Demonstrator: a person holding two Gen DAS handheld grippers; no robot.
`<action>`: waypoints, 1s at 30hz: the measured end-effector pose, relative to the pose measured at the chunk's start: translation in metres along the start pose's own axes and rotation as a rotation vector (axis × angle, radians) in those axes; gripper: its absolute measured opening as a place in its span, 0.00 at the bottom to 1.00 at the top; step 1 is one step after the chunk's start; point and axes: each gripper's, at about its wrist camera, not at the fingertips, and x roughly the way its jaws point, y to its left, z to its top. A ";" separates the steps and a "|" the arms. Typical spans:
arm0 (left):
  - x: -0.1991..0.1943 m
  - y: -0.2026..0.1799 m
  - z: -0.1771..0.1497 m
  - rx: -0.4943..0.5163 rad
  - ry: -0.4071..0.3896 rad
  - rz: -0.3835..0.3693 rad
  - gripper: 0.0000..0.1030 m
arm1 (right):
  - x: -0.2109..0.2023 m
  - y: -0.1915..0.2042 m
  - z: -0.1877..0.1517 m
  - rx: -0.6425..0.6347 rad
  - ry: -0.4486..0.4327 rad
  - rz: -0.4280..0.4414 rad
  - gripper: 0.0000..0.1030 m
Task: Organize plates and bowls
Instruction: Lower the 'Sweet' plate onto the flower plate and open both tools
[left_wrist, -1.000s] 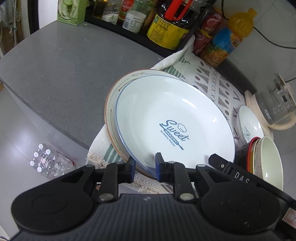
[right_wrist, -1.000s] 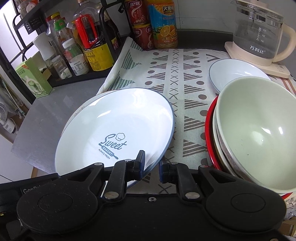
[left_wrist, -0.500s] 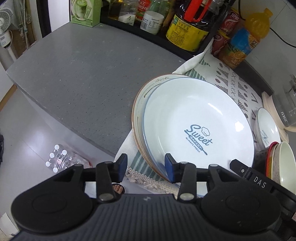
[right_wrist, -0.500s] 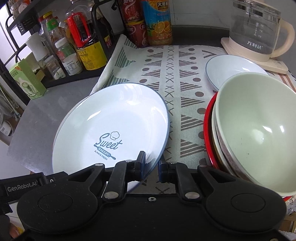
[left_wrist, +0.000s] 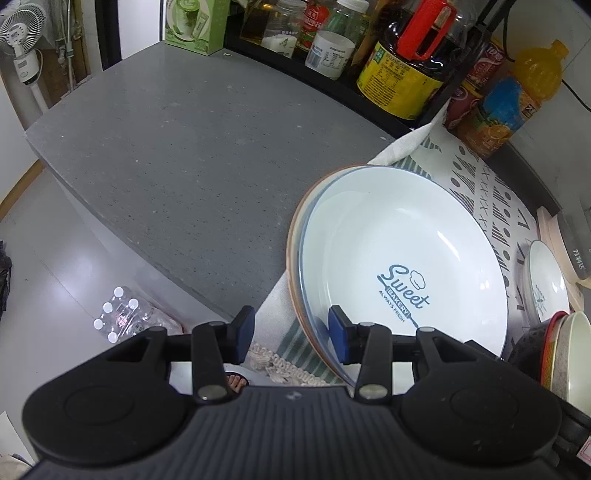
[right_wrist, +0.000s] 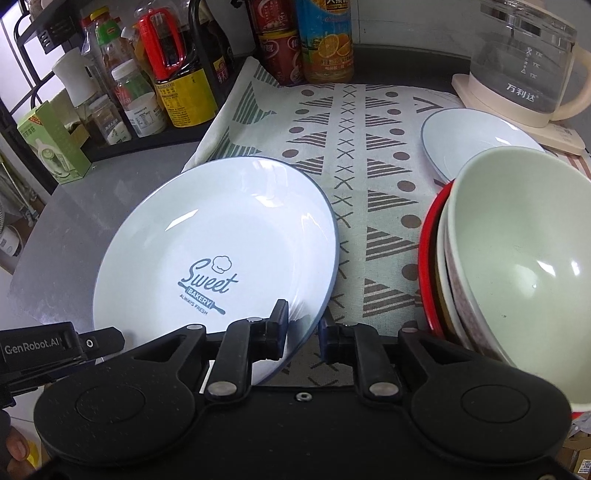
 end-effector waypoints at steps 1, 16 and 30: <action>0.000 0.001 0.000 -0.005 -0.003 0.008 0.40 | 0.001 0.000 0.000 -0.002 0.003 0.002 0.18; -0.034 -0.018 0.007 -0.011 -0.052 -0.025 0.57 | -0.015 -0.004 0.007 0.010 -0.010 0.095 0.39; -0.074 -0.059 -0.001 0.033 -0.118 -0.017 0.80 | -0.077 -0.043 0.032 0.036 -0.179 0.175 0.81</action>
